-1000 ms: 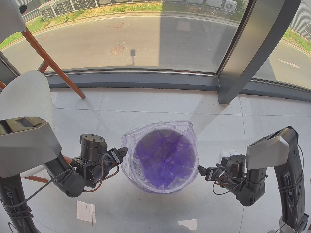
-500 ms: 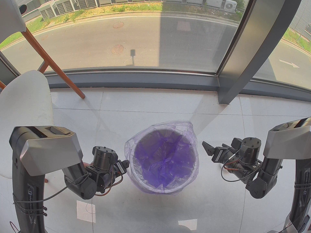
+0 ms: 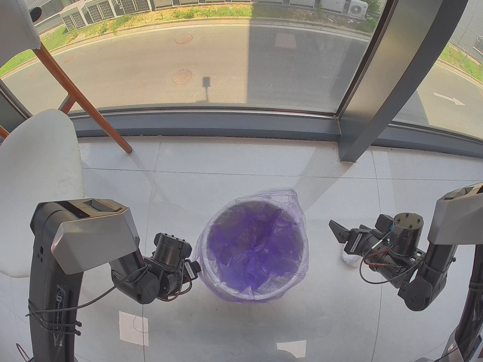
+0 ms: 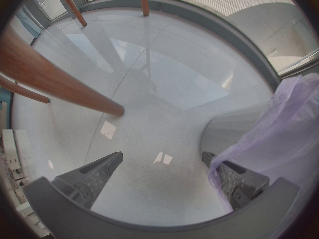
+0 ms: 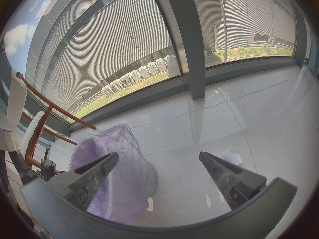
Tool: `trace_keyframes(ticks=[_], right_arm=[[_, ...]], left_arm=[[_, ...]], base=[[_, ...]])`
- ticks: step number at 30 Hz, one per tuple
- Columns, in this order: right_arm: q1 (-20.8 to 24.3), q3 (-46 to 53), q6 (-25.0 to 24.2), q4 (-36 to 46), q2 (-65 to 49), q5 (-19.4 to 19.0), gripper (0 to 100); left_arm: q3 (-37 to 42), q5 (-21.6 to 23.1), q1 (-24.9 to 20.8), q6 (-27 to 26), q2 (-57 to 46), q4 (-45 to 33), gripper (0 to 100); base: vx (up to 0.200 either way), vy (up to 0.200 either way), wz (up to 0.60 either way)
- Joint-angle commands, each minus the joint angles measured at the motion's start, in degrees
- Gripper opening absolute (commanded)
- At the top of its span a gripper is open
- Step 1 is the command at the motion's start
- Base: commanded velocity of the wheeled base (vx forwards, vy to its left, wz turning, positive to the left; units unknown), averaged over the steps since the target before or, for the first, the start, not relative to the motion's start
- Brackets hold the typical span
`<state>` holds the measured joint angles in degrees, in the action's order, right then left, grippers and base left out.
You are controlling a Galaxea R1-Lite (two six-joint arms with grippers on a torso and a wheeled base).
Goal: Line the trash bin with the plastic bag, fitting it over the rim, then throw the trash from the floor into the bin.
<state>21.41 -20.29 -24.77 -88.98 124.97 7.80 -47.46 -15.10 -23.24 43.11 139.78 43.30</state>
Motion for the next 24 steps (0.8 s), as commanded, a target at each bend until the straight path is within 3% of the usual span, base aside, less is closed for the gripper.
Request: trace_keyframes(ticks=[1,7,19,24], right_arm=[[-0.14,2.97,-0.01,-0.32,-1.48,0.46,100],[-0.23,3.5,0.07,-0.32,-2.01,0.46,100],[-0.14,6.05,0.16,-0.32,-0.51,0.37,100],[-0.05,6.49,-0.01,-0.23,-0.25,0.46,100]], left_arm=[[-5.36,-0.01,0.56,-0.04,0.41,-8.32,100],[-5.19,1.31,0.47,0.66,-2.58,-9.73,100],[11.16,4.73,-0.32,0.75,-26.66,-9.73,100],[21.97,7.55,-6.65,0.84,-35.01,-9.64,100]], base=[[0.0,0.0,0.0],[0.0,0.0,0.0],[0.0,0.0,0.0],[0.0,0.0,0.0]])
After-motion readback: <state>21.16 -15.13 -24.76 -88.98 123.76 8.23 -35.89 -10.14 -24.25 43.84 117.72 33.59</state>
